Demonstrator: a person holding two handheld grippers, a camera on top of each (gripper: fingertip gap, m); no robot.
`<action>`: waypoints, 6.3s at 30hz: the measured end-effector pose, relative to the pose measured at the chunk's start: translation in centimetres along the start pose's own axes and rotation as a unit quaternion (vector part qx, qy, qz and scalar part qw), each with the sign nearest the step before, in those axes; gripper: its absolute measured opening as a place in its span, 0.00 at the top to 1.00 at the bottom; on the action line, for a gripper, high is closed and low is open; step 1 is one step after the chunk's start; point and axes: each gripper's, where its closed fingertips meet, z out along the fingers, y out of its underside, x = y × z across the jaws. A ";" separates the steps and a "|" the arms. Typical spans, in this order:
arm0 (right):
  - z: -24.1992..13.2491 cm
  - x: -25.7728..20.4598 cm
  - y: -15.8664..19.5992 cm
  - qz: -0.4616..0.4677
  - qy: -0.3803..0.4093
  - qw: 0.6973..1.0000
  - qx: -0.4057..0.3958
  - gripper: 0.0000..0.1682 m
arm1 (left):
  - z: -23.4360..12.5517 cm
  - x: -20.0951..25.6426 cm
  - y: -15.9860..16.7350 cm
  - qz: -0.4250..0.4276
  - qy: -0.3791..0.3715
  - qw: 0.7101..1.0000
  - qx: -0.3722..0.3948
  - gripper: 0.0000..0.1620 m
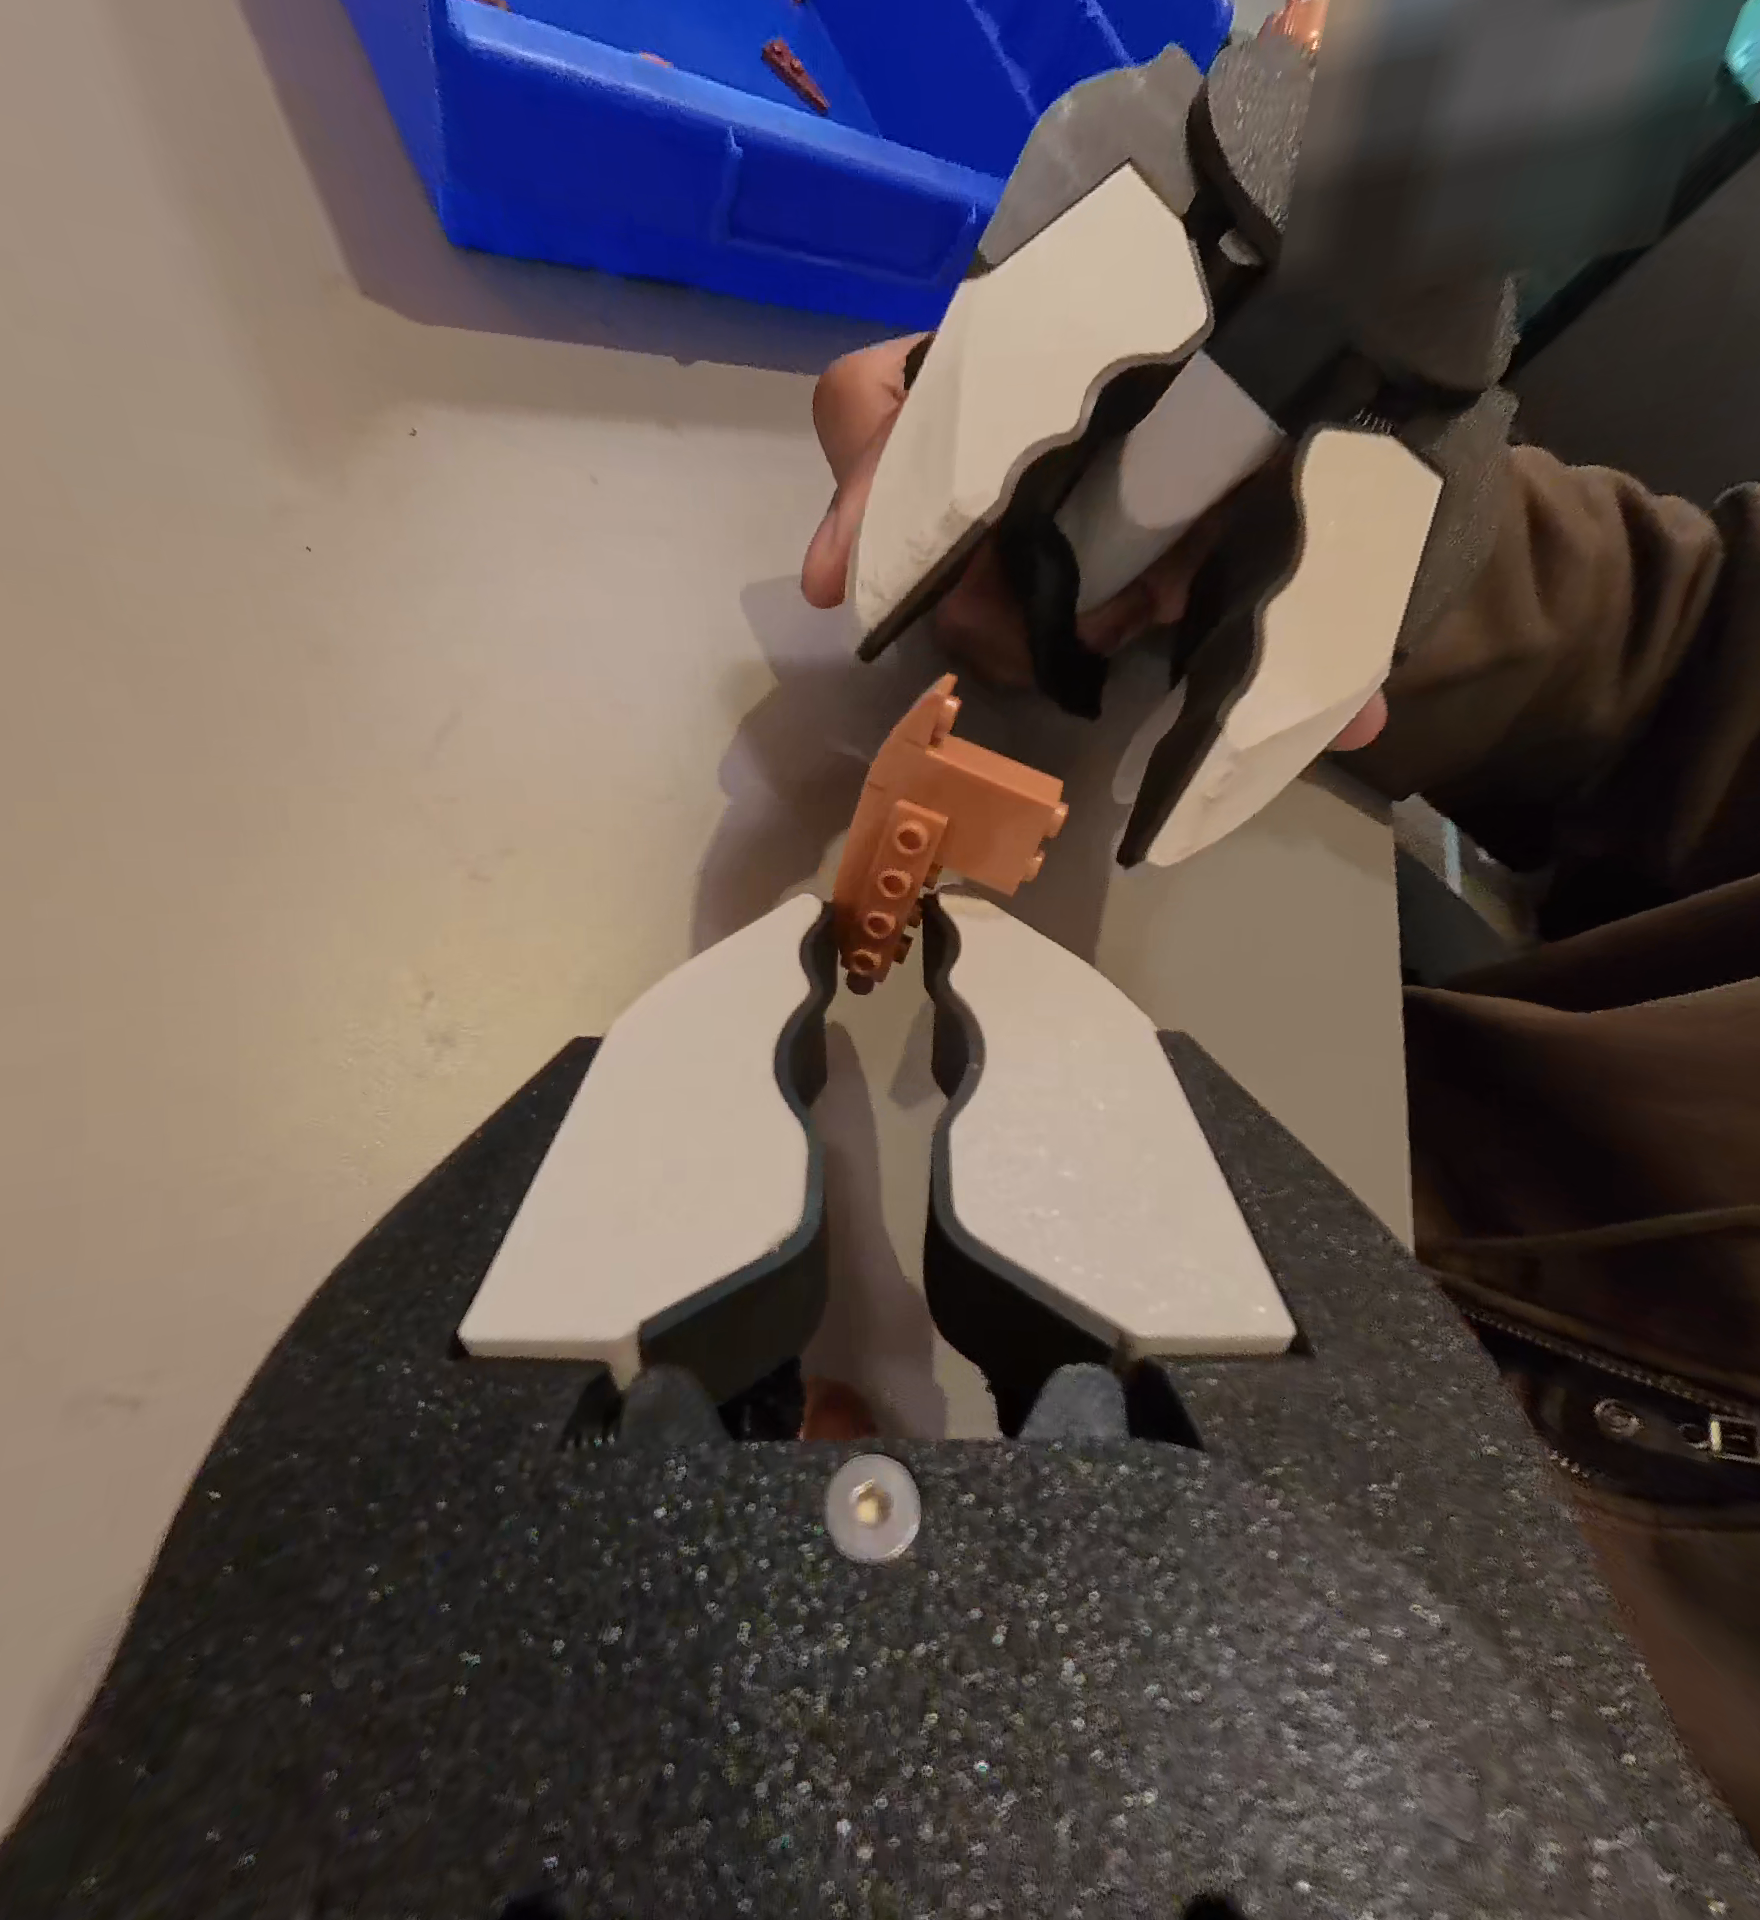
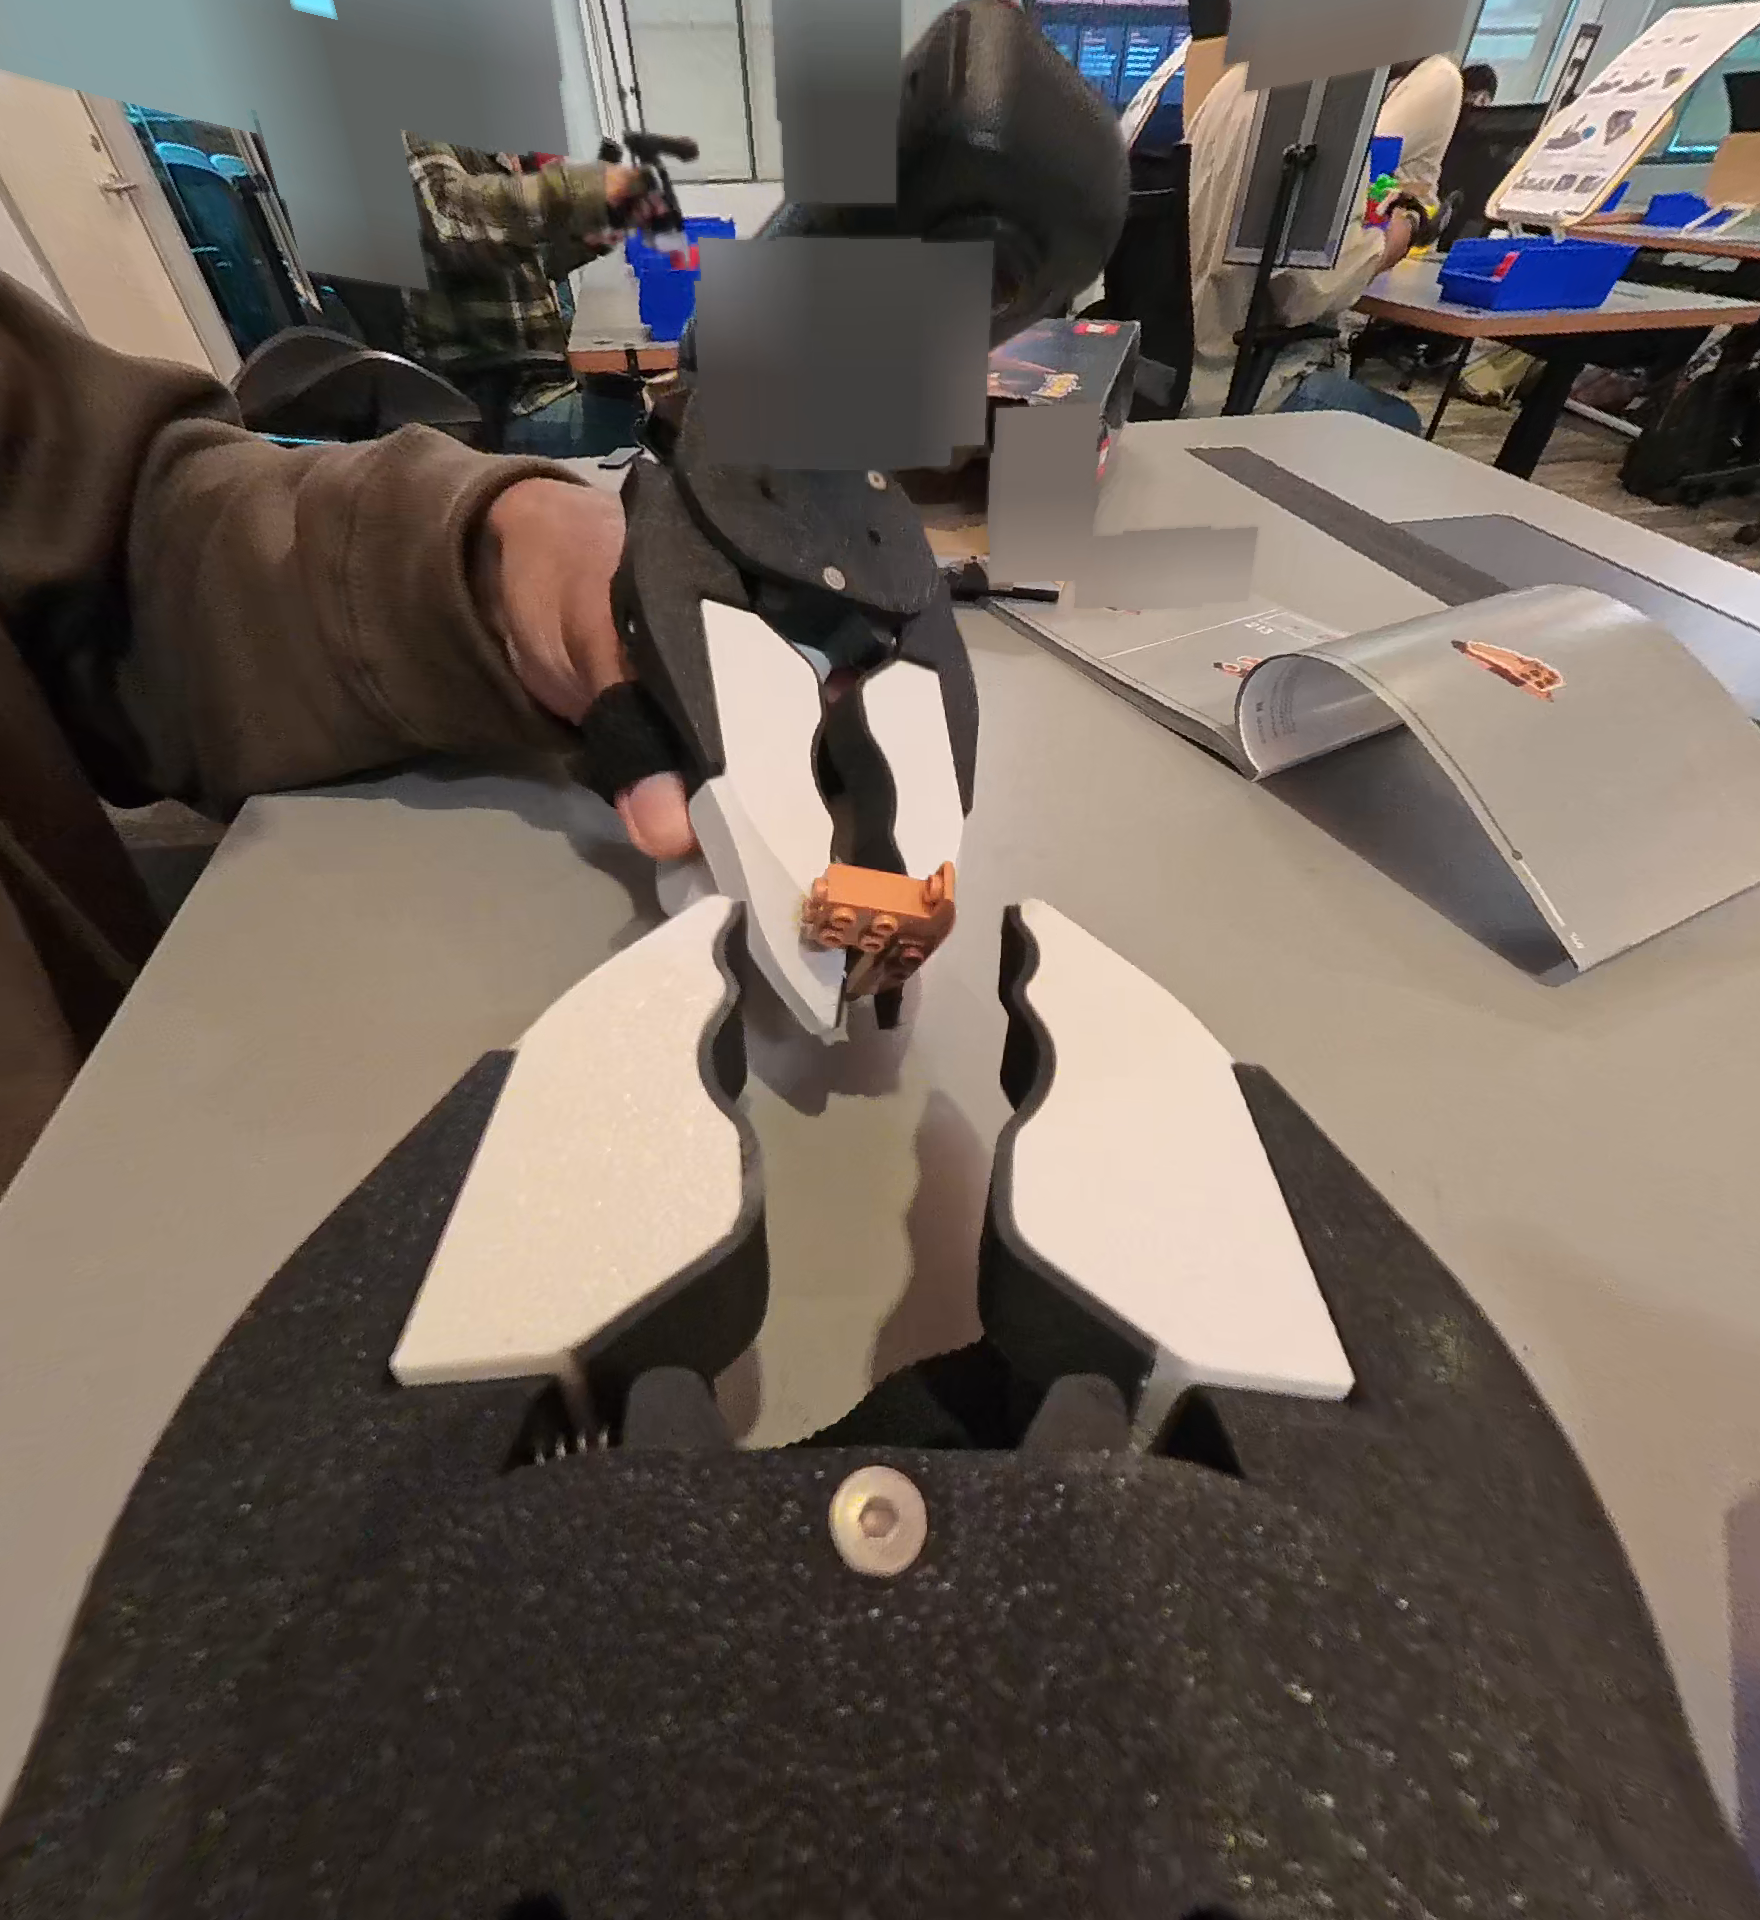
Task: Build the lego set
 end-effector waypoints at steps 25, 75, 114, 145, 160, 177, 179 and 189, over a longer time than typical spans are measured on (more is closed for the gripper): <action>1.6 2.5 0.0 -0.173 0.208 0.962 -0.043 0.73 | -3.7 -1.5 -6.1 -0.334 0.189 0.857 0.345 0.90; -0.1 1.6 -3.5 0.105 0.056 0.982 0.145 0.96 | -4.6 0.9 -6.6 0.001 0.115 0.940 0.322 0.77; -6.6 1.6 -5.9 0.112 0.122 0.986 -0.014 0.84 | -4.5 1.3 -5.6 0.101 0.071 0.949 0.290 0.91; -20.9 32.9 11.6 0.196 0.223 0.845 -0.445 0.89 | -5.2 0.0 -6.0 0.051 0.080 0.947 0.306 0.91; -19.9 25.2 2.8 0.046 0.251 0.855 -0.451 0.94 | -4.6 -0.3 -5.4 0.055 0.054 0.958 0.275 0.91; -3.1 3.0 7.2 -0.172 0.153 0.880 -0.416 0.94 | -2.4 -2.0 -0.7 0.169 -0.061 0.981 0.076 0.91; -2.9 2.2 7.8 -0.161 0.145 0.883 -0.416 0.94 | -2.5 -2.2 -0.8 0.157 -0.063 0.982 0.078 0.91; -3.6 1.4 7.0 0.012 0.101 0.930 -0.354 0.85 | -2.0 -2.2 -0.4 0.166 -0.071 0.982 0.057 0.91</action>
